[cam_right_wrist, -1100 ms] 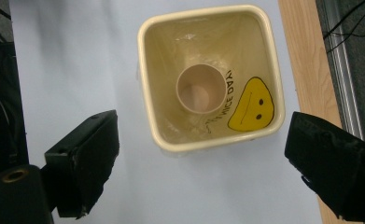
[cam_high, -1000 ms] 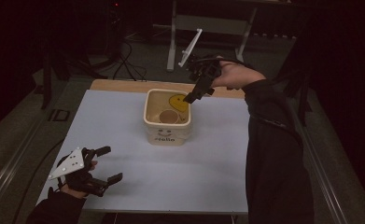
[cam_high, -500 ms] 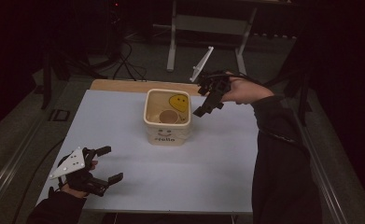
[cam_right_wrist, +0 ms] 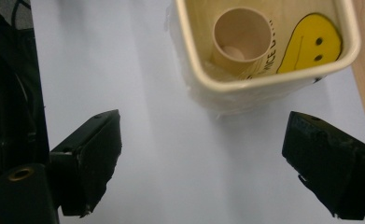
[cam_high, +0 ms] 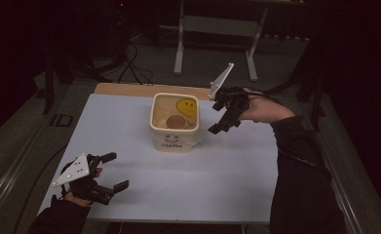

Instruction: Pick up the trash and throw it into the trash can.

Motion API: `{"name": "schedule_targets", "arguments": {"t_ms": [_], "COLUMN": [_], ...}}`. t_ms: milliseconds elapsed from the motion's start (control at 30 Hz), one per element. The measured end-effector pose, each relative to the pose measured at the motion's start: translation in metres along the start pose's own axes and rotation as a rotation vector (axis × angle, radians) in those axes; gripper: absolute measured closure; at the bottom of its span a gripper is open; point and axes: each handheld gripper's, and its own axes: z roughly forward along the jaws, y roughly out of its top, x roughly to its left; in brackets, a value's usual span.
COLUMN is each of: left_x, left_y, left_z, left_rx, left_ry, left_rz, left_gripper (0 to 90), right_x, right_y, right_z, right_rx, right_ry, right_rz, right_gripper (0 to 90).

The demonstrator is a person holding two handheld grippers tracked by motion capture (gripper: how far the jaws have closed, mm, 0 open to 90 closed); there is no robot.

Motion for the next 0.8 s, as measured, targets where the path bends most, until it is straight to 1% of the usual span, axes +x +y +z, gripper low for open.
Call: {"name": "schedule_targets", "arguments": {"t_ms": [33, 100, 267, 300, 400, 433, 467, 500, 533, 600, 667, 733, 800], "left_x": [0.000, 0.000, 0.000, 0.000, 0.000, 0.000, 0.000, 0.000, 0.000, 0.000, 0.000, 0.000, 0.000], "left_y": [0.000, 0.000, 0.000, 0.000, 0.000, 0.000, 0.000, 0.000, 0.000, 0.000, 0.000, 0.000, 0.000], "left_z": [0.000, 0.000, 0.001, 0.001, 0.001, 0.002, 0.002, 0.002, 0.002, 0.002, 0.002, 0.002, 0.002], "left_rx": [0.000, 0.001, 0.005, 0.005, 0.006, 0.007, 0.007, 0.007, 0.006, 0.006, 0.006, 0.006, 0.008], "left_ry": [0.001, 0.001, 0.004, 0.004, 0.003, 0.003, 0.004, 0.004, 0.003, 0.004, 0.004, 0.003, 0.003], "left_rz": [-0.001, 0.002, -0.001, -0.003, -0.002, 0.000, 0.000, 0.000, -0.001, -0.001, -0.001, -0.002, 0.000], "left_gripper": [0.4, 0.4, 0.5, 0.4, 0.4, 0.4, 0.4, 0.4, 0.4, 0.4, 0.4, 0.4, 0.4], "right_x": [0.004, 0.005, 0.014, 0.018, 0.022, 0.025, 0.025, 0.028, 0.028, 0.031, 0.035, 0.038, 0.041], "right_y": [-0.006, -0.008, -0.021, -0.026, -0.031, -0.037, -0.037, -0.043, -0.043, -0.049, -0.055, -0.061, -0.066], "right_z": [0.000, 0.000, 0.000, 0.001, 0.002, 0.003, 0.003, 0.005, 0.005, 0.006, 0.007, 0.008, 0.009], "right_rx": [0.000, -0.004, -0.004, -0.018, -0.033, -0.054, -0.054, -0.077, -0.077, -0.099, -0.118, -0.141, -0.149], "right_ry": [0.000, 0.003, -0.017, -0.021, -0.025, -0.027, -0.027, -0.033, -0.033, -0.035, -0.055, -0.058, -0.072], "right_rz": [0.007, 0.000, 0.007, 0.006, 0.010, 0.018, 0.018, 0.029, 0.029, 0.032, 0.036, 0.049, 0.058], "right_gripper": [11.7, 11.7, 11.6, 11.6, 11.5, 11.5, 11.5, 11.5, 11.5, 11.5, 11.5, 11.4, 11.2]}}
